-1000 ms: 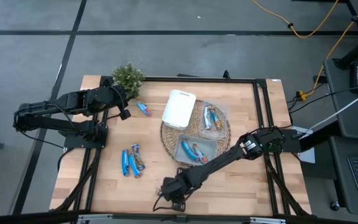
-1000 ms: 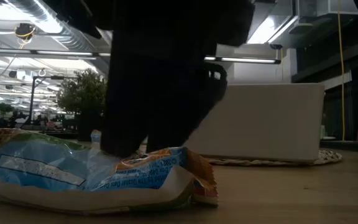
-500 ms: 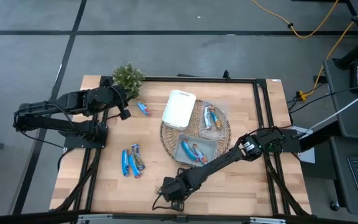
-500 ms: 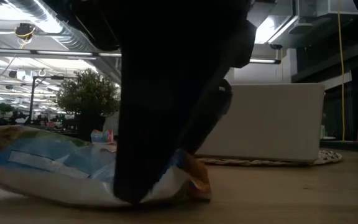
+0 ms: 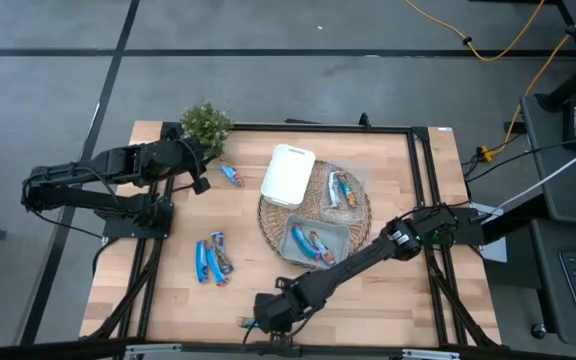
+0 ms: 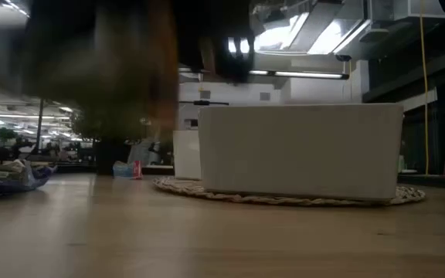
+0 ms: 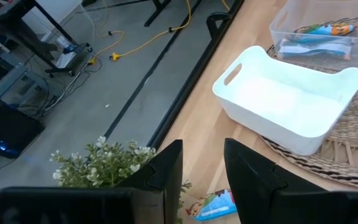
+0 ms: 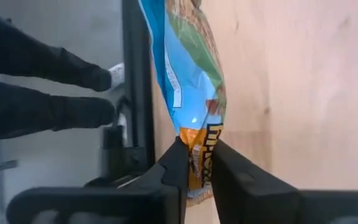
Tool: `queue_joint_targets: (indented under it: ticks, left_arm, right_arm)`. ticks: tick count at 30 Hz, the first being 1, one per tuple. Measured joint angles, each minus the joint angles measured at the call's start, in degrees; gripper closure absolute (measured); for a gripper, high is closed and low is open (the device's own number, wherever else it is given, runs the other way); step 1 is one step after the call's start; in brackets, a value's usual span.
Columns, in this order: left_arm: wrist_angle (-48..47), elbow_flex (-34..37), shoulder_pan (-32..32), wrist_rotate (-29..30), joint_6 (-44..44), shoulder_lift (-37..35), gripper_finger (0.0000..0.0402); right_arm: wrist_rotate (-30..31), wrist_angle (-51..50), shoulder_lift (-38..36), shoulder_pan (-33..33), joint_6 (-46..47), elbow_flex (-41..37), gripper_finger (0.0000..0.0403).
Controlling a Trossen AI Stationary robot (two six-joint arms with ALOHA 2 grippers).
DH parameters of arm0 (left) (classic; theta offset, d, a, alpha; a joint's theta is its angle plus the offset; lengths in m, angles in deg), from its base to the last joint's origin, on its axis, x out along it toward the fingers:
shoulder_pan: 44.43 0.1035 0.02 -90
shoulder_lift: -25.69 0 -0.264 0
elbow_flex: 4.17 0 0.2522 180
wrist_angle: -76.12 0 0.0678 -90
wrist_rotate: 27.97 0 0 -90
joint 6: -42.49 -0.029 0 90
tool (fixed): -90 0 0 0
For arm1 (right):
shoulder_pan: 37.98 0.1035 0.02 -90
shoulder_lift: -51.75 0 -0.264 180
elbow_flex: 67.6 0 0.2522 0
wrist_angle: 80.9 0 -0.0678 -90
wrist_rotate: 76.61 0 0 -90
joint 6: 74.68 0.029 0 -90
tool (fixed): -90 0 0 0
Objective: Pick and place Granola Bars by type
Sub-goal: Put the yellow granola bar into the transparent bin
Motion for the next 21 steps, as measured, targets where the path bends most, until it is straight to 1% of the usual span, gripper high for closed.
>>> queue_joint_targets:
  ticks: [2, 3, 4, 7, 13, 17, 19, 21]
  left_arm:
    - [0.0, 0.0, 0.0, -0.3, 0.0, 0.0, 0.0290]
    - [0.0, 0.0, 0.0, -0.3, 0.0, 0.0, 0.0290]
    - [0.0, 0.0, 0.0, -0.3, 0.0, 0.0, 0.0290]
    - [-0.3, 0.0, 0.0, -0.4, 0.0, 0.0, 0.0290]
    - [-0.4, 0.0, 0.0, -1.8, 0.0, 0.0, 0.0290]
    - [-0.4, 0.0, 0.0, -1.8, 0.0, 0.0, 0.0290]
    - [-0.4, 0.0, 0.0, -1.8, -0.1, 0.0, 0.0290]
    - [-0.4, 0.0, 0.0, -1.8, -0.1, 0.0, 0.0290]
  right_arm:
    - [3.6, -4.0, -0.1, 0.3, -2.1, 5.0, 0.0355]
    - [5.3, -4.0, -1.3, 0.4, -2.4, 4.9, 0.0358]
    - [6.4, -2.7, -3.9, 0.4, -1.9, 2.7, 0.0359]
    - [12.0, -3.9, -9.5, 0.9, 2.6, 1.5, 0.0357]
    - [34.0, -9.5, -19.1, 4.4, 5.4, 2.9, 0.0353]
    - [40.3, -11.6, -24.0, 4.6, 6.8, 3.1, 0.0358]
    - [42.3, -12.8, -25.7, 4.4, 6.7, 3.2, 0.0358]
    - [42.8, -15.6, -27.2, 4.3, 6.6, 3.1, 0.0356]
